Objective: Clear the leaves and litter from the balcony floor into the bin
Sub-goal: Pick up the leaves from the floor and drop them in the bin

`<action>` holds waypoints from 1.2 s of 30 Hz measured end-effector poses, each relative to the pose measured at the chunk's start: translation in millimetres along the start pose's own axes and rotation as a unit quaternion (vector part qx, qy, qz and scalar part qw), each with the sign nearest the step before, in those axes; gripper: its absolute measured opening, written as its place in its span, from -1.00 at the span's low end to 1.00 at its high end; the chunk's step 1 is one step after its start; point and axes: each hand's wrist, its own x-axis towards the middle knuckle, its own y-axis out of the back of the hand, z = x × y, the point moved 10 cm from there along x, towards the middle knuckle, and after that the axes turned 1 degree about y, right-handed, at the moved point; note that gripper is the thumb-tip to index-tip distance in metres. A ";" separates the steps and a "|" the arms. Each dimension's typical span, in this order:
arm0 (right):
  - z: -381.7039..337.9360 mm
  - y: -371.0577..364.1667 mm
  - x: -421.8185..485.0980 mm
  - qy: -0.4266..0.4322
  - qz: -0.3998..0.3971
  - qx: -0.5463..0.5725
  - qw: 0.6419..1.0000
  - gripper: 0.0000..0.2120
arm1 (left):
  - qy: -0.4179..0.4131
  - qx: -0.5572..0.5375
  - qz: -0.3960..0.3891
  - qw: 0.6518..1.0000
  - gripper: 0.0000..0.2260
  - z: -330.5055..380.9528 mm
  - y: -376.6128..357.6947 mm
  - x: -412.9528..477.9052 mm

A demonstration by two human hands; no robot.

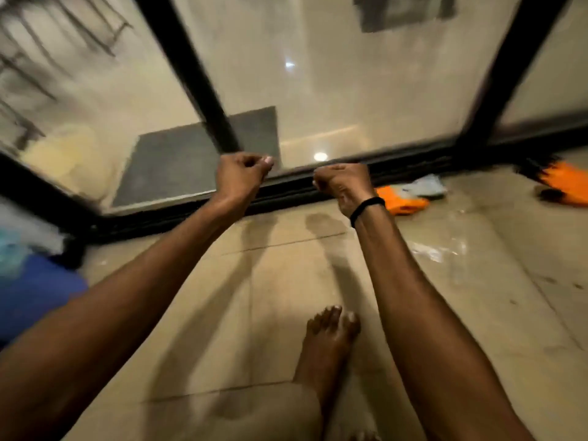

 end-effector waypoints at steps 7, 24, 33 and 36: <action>-5.6 -239.8 -52.4 -0.039 -0.211 0.035 0.976 -0.90 | 0.064 -0.046 0.223 0.972 -0.79 -75.7 232.0 -1.3; 81.6 -644.6 -207.7 -0.101 -0.463 0.004 0.881 -0.82 | 0.276 0.128 0.363 0.881 -0.75 -305.4 558.9 -116.9; 105.0 -667.2 -230.1 -0.058 -0.492 -0.075 0.866 -0.80 | 0.261 0.151 0.436 0.848 -0.84 -304.3 578.3 -130.6; 106.3 -664.5 -234.4 -0.045 -0.489 -0.057 0.869 -0.92 | 0.251 0.193 0.420 0.850 -0.73 -280.2 567.5 -125.8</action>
